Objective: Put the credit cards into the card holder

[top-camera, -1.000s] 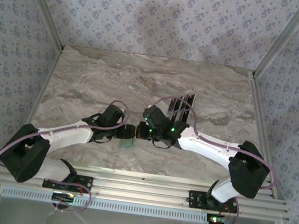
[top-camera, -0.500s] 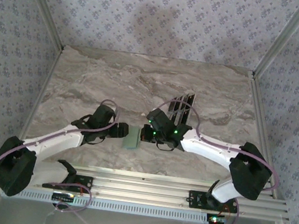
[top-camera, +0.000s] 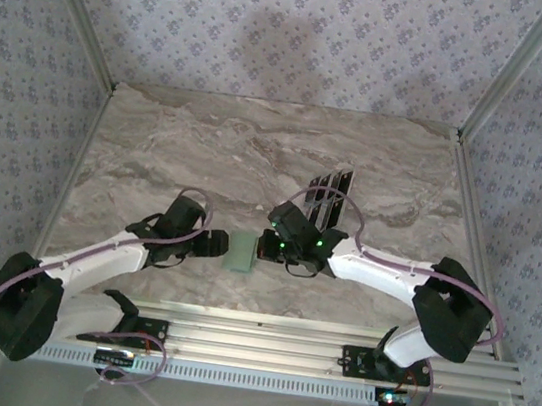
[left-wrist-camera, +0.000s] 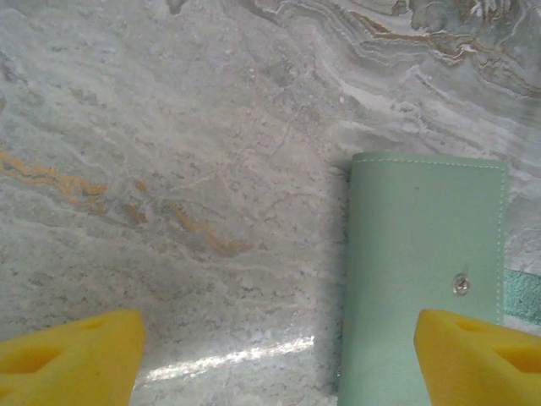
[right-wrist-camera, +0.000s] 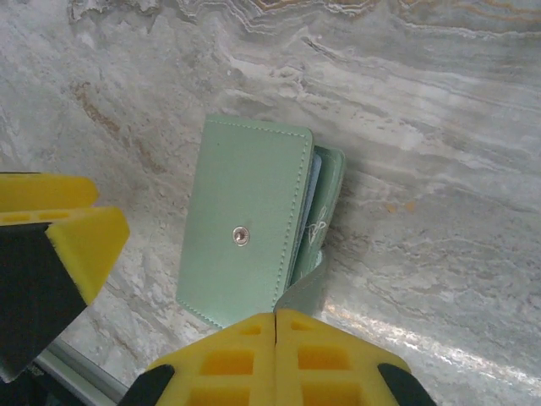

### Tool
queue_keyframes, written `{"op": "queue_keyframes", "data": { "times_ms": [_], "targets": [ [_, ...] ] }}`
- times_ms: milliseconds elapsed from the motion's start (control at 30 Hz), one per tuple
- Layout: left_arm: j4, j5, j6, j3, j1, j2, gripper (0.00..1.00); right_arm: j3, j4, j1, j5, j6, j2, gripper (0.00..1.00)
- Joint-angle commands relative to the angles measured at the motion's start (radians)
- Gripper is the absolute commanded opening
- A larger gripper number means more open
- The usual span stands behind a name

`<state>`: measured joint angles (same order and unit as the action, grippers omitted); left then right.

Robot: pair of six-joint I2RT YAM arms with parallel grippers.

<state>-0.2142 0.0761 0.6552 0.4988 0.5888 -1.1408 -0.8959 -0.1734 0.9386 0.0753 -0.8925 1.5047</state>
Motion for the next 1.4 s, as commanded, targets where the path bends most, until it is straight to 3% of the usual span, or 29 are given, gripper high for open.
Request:
{"op": "queue_keyframes", "data": {
  "times_ms": [0,1133,1367],
  "targets": [
    [0.007,0.041,-0.016,0.076,-0.006,-0.024,0.84,-0.072,-0.022,0.012,-0.001,0.018,-0.025,0.00],
    [0.083,0.048,0.005,0.146,0.037,-0.157,0.85,-0.122,-0.030,0.035,0.002,0.021,-0.012,0.00],
    [0.063,0.015,0.011,0.108,0.038,-0.149,0.78,-0.101,-0.027,0.030,-0.002,0.017,-0.016,0.00]
  ]
}}
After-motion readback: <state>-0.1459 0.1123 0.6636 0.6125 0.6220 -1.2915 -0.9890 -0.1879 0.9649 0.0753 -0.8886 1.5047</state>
